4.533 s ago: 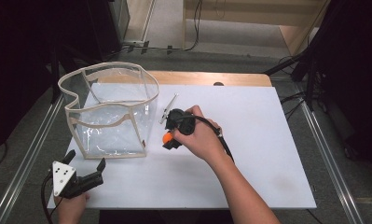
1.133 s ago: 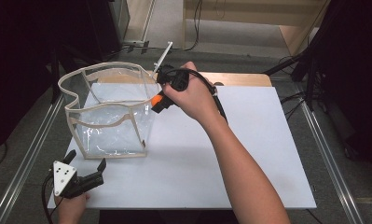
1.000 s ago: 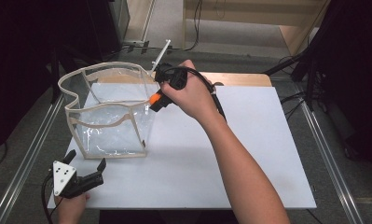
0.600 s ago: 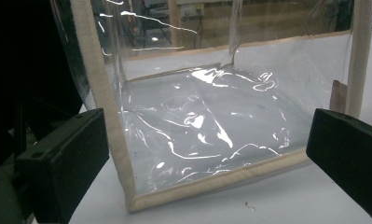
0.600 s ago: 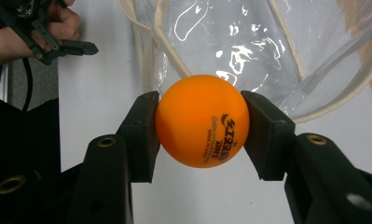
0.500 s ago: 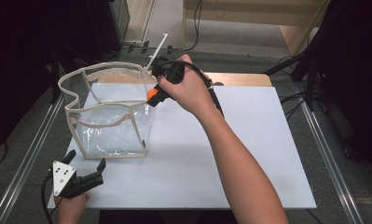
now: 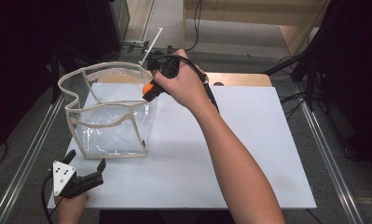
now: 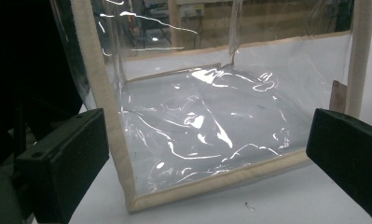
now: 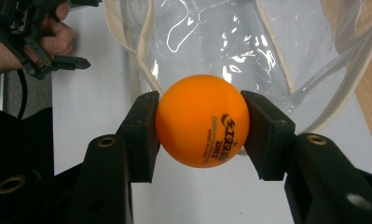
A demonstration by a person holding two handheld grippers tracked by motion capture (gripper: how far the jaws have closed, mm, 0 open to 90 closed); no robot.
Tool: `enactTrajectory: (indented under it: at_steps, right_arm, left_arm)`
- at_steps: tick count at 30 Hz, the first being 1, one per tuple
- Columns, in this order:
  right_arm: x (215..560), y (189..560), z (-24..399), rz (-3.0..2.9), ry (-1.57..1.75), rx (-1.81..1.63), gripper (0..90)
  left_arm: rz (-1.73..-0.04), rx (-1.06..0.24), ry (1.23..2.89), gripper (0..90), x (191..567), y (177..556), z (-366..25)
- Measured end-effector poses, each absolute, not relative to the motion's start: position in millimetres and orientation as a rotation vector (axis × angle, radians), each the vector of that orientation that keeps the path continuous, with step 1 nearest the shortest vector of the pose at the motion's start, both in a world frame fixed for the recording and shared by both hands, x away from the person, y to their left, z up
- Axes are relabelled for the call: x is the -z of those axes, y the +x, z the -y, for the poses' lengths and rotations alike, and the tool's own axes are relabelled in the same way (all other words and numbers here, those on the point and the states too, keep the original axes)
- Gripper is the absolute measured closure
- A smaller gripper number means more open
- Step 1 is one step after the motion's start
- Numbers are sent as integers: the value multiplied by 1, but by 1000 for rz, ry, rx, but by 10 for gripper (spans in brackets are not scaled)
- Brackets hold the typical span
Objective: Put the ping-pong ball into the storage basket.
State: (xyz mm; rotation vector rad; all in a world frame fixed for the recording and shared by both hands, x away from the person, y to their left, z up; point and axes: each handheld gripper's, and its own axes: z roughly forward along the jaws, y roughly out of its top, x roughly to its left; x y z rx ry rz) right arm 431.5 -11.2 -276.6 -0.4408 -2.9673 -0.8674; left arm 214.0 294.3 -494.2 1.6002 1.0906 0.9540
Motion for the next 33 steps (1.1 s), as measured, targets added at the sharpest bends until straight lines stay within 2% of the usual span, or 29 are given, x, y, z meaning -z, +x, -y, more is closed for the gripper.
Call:
enactTrajectory:
  at_steps: [33]
  right_arm:
    - [292,460,2,3020,-532,769,471]
  left_arm:
    - [-1094,-948,1589,0,494,214,-295]
